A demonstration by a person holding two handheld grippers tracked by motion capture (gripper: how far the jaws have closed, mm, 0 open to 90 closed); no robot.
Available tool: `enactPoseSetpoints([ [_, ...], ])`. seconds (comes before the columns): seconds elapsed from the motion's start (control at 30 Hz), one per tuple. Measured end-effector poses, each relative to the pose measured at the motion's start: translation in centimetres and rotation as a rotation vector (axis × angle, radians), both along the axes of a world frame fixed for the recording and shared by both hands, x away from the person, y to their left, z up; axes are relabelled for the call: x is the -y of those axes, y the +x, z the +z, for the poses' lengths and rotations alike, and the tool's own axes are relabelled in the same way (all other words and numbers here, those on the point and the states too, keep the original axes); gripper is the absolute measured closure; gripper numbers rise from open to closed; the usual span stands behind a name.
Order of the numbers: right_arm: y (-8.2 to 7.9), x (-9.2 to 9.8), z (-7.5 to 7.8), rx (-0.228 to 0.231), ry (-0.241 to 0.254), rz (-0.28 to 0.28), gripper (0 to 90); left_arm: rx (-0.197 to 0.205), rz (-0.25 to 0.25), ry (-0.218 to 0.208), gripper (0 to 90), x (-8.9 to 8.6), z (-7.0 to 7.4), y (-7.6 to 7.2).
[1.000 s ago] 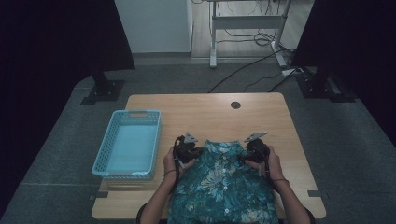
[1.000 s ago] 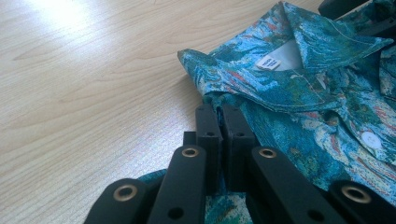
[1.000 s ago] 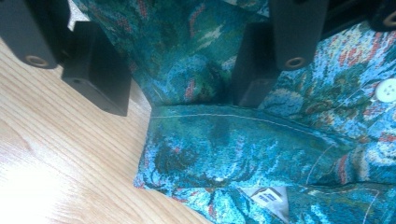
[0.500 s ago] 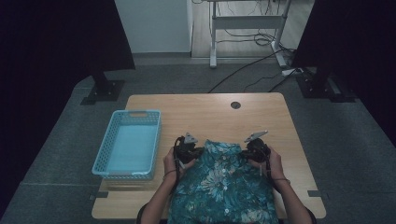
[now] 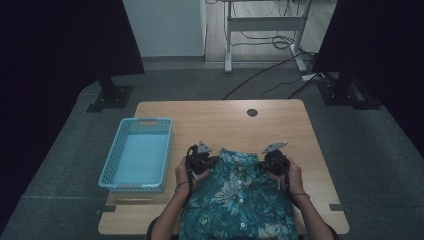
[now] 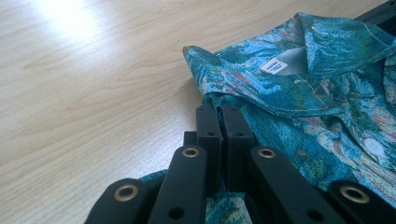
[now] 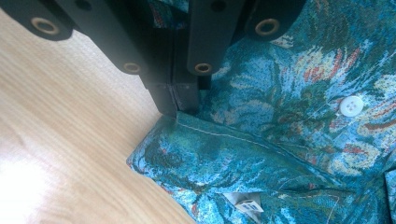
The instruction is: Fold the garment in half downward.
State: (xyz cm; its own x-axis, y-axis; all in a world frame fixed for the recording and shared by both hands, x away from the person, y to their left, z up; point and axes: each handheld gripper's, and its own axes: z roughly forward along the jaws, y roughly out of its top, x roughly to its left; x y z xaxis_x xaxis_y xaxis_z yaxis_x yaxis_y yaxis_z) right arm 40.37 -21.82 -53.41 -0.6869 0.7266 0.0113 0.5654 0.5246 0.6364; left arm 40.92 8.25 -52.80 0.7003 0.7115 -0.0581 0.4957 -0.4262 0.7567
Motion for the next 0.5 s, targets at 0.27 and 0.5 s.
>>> enactPoseSetpoints([
  [0.27,-0.2,-0.1,1.9,0.074,0.0,-0.013,89.2,0.04,-0.002,-0.022,87.2,-0.4,2.1,0.7],
  [0.5,0.0,-0.2,4.1,0.147,0.007,-0.035,89.2,0.087,0.015,-0.021,87.2,-0.4,3.9,1.3],
])
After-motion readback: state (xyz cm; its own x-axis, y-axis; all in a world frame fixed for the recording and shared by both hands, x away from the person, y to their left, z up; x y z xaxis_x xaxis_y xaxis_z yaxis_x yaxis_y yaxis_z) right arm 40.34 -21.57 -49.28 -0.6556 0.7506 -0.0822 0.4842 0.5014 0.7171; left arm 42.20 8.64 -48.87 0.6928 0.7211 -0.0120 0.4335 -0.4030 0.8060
